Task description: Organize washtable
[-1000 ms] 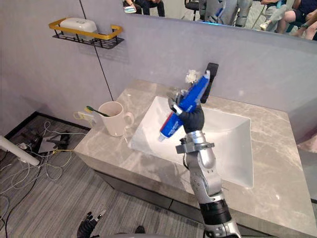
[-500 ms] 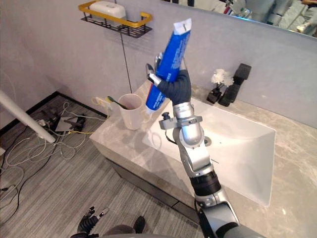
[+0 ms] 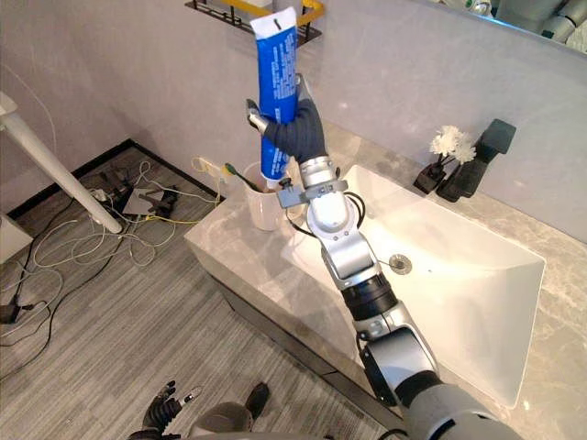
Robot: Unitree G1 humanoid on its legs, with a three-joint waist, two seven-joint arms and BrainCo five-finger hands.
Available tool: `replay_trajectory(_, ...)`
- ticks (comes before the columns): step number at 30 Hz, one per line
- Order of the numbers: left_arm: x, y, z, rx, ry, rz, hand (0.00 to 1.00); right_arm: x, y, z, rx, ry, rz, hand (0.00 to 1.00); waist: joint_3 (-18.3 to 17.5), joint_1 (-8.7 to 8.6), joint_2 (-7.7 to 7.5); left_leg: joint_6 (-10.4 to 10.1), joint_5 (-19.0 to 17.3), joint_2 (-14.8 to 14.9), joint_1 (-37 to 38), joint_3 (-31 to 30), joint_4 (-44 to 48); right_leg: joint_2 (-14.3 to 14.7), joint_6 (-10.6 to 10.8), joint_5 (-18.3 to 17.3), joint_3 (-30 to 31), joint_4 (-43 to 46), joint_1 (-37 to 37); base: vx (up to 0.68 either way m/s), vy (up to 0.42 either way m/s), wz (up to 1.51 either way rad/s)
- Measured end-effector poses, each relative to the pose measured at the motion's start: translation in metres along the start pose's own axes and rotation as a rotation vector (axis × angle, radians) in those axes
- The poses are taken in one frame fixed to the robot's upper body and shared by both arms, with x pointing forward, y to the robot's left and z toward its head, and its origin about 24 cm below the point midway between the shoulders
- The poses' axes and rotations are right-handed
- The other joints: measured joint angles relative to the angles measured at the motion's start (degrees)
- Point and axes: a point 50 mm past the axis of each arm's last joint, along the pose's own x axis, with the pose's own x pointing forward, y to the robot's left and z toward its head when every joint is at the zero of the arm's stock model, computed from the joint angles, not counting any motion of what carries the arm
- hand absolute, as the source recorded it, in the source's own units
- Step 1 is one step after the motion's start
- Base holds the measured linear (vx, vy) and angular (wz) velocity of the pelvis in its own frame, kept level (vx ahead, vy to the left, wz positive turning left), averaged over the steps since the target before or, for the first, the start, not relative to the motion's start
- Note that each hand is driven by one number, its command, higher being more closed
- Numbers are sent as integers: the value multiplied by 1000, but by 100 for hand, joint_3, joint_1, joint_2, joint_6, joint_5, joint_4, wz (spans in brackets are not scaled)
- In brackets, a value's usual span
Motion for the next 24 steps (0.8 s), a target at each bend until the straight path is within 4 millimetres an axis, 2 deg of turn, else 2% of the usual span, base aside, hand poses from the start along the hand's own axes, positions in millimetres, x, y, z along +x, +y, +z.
replay_trajectory(2, 0, 0, 0, 14, 0, -7, 0, 4, -1, -3, -17, 21, 4, 100, 60, 10, 4, -5, -3, 12, -16, -2, 17, 14, -9, -4, -1, 2, -6, 0, 0, 0)
replay_trajectory(6, 0, 0, 1, 18, -4, -12, 0, 6, -6, -9, -45, 46, 6, 100, 68, 135, 8, -9, -6, 17, -97, -2, 38, 22, -12, -6, -3, 6, -76, 0, 0, 0)
replay_trajectory(11, 1, -1, 1, 20, -5, -14, 0, 19, -5, -10, -57, 66, 13, 100, 138, 132, 17, -9, -6, 9, -149, 1, 82, 17, -14, -4, -7, 14, -106, 0, 0, 0)
replay_trajectory(24, 2, -3, 4, 45, -12, -31, 0, 16, -6, -20, -62, 118, 12, 100, 274, 136, 82, -12, -8, 18, -146, 14, 101, 15, -18, -7, 13, 54, -119, 0, 0, 0)
